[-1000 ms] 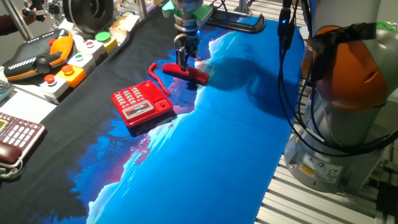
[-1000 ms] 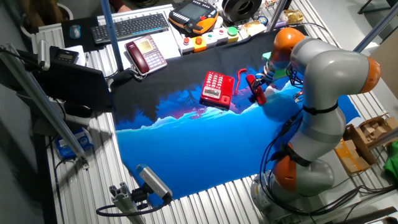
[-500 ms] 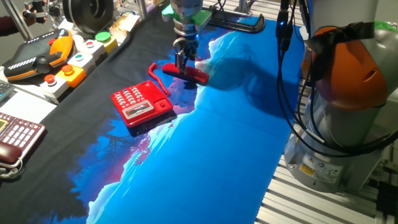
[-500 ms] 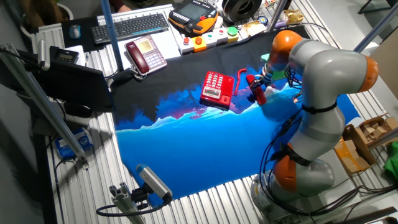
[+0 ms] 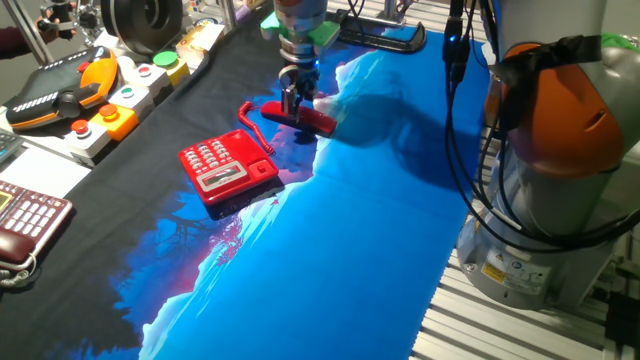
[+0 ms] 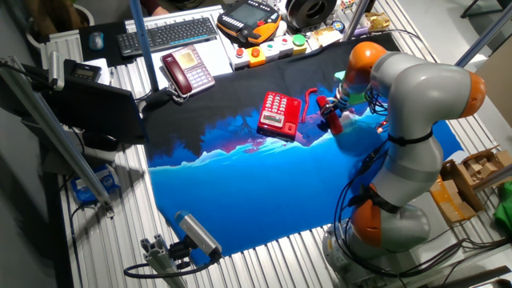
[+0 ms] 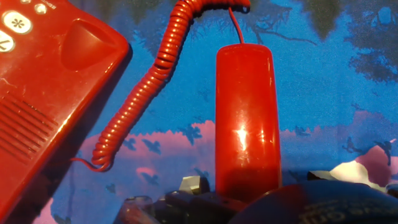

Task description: Place the handset of the telephone on the corresponding phone cradle

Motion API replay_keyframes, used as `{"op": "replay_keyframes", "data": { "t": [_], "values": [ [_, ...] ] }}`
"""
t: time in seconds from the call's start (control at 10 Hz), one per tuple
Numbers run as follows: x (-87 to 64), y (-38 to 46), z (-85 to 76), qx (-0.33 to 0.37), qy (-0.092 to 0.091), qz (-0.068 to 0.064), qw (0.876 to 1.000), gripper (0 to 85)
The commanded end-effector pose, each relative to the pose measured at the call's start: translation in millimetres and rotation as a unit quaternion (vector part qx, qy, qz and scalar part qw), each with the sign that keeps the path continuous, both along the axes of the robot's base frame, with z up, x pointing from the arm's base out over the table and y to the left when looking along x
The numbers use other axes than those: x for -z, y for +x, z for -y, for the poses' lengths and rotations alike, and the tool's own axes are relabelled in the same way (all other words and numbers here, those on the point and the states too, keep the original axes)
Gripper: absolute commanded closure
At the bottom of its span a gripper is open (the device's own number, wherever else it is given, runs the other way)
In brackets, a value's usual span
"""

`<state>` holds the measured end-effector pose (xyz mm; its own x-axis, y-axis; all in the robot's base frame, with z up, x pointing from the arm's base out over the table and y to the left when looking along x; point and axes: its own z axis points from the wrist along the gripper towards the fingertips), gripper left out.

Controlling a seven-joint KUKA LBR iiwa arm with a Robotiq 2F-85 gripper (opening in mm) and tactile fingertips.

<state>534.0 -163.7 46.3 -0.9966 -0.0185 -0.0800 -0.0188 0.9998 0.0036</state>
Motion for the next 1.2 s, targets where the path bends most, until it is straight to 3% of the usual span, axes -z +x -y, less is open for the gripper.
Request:
{"op": "replay_keyframes", "data": {
  "t": [0.0,0.6,1.0,1.1],
  "values": [
    [0.3,0.2,-0.2,0.0,0.0,0.0,1.0,0.0],
    [0.3,1.4,-1.3,0.002,-0.008,0.002,1.0,0.0],
    [0.3,1.4,-1.3,0.002,-0.006,0.002,1.0,1.0],
    [0.3,1.4,-1.3,0.004,0.002,0.001,1.0,1.0]
  ]
}}
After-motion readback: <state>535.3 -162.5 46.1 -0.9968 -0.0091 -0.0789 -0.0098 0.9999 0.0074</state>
